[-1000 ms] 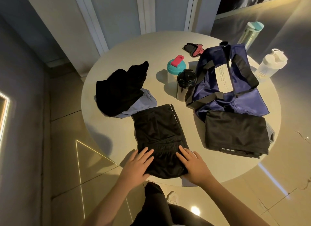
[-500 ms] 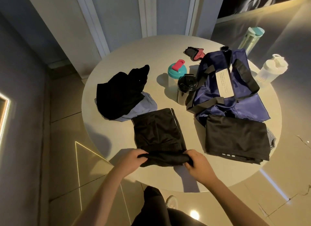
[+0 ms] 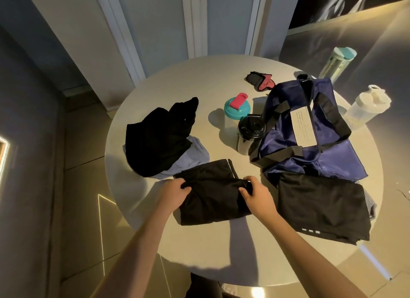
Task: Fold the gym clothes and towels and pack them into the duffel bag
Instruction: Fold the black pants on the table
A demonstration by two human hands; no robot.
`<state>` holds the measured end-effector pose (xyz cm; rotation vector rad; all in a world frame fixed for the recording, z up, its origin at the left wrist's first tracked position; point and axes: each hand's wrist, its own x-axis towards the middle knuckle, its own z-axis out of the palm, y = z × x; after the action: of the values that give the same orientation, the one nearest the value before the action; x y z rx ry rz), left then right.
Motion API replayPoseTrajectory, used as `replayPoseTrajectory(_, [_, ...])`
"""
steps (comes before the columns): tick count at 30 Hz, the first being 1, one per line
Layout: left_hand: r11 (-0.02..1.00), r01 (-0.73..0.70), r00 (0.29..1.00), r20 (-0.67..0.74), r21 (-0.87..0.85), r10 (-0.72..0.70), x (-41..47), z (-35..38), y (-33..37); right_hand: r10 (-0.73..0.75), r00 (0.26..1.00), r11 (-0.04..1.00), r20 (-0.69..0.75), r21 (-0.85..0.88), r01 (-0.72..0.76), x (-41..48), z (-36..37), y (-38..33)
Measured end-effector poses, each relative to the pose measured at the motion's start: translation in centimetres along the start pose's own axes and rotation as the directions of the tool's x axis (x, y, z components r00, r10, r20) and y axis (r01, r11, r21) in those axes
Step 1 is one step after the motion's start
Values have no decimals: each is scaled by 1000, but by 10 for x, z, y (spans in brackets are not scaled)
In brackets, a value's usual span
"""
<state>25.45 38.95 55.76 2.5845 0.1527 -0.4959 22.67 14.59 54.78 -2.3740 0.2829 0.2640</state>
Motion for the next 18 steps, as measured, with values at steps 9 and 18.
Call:
replayPoseTrajectory(9, [981,-3,994,-107,195,24,52,8,6,60,998,997,-22,40,-59,58,13,-11])
replayPoseTrajectory(18, [927,-29,992,-101,374,72,55,35,1,33,990,999,134,3,-33,85,25,-12])
